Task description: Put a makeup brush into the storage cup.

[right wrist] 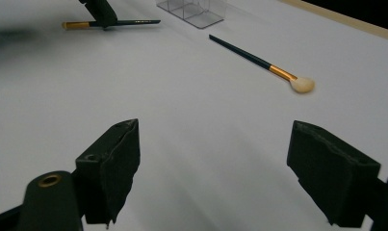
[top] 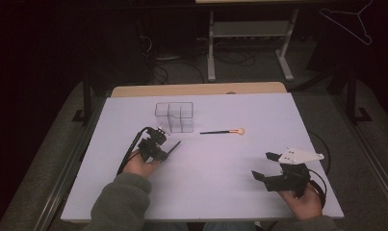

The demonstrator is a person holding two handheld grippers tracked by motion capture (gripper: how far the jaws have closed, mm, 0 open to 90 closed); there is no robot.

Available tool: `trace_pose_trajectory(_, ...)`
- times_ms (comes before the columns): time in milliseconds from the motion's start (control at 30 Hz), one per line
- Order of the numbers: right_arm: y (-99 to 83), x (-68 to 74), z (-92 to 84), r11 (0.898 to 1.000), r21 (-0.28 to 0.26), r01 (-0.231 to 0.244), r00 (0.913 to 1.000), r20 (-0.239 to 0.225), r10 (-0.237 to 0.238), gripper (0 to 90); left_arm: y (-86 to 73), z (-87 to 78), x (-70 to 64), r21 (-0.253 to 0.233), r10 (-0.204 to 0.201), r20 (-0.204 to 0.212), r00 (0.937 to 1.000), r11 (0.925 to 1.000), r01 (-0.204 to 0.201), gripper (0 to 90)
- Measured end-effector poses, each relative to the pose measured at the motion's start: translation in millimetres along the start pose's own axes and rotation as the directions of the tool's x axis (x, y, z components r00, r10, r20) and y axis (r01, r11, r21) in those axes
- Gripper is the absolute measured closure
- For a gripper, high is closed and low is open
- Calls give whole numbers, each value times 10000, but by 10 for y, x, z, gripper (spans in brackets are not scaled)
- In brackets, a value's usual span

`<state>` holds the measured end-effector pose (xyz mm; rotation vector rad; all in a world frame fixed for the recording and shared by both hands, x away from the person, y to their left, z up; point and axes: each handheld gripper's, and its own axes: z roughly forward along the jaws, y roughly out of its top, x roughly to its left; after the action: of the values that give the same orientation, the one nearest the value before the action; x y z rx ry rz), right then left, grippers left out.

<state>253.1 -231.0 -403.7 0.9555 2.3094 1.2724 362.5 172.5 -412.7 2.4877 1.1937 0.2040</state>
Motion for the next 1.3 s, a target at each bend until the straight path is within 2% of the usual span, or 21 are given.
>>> trace_pose_trajectory(167, 9, 3, -7, 10000, -41, 9, 10000, -32, -10, 180, -1, -49, 0, -99, 55, 95, 9999, 9999, -54, 837)
trace_pose_trajectory(200, 20, 10, -10, 9999, -51, -96, 9999, -49, 95, 180, 0, -90, 15, 19, 315, 144, 9994, 9995, -316, 837)
trace_pose_trajectory(233, 20, 10, -10, 9999, -51, -96, 9999, -49, 95, 180, 0, -90, 15, 19, 315, 144, 9994, 9995, -316, 837)
trace_pose_trajectory(267, 28, 11, -6, 10000, -85, 7, 10000, -62, -7, 180, 0, -101, 8, -73, 239, 178, 9996, 9997, -238, 837)
trace_pose_trajectory(667, 129, 16, -30, 10000, -13, 50, 10000, -56, -50, 180, -20, -262, 70, -264, 608, 410, 9973, 9979, -597, 837)
trace_pose_trajectory(800, 194, 20, -21, 9998, 1, 213, 9997, -129, -213, 180, -49, -343, 82, -438, 755, 561, 9956, 9964, -731, 837)
trace_pose_trajectory(900, 258, 36, -10, 9994, 18, 339, 9993, -187, -338, 179, -70, -398, 84, -428, 988, 662, 9929, 9944, -961, 837)
trace_pose_trajectory(1133, 446, 78, 13, 9977, 12, 682, 9969, -392, -681, 179, -101, -536, 9, -777, 1398, 909, 9860, 9881, -1329, 836)
trace_pose_trajectory(1200, 520, 101, 37, 9967, 56, 814, 9953, -531, -810, 176, -112, -593, -18, -856, 1707, 1032, 9799, 9830, -1622, 837)
trace_pose_trajectory(1300, 580, 116, 66, 9958, 100, 915, 9937, -663, -907, 163, -124, -629, -39, -956, 1824, 1123, 9768, 9804, -1720, 836)
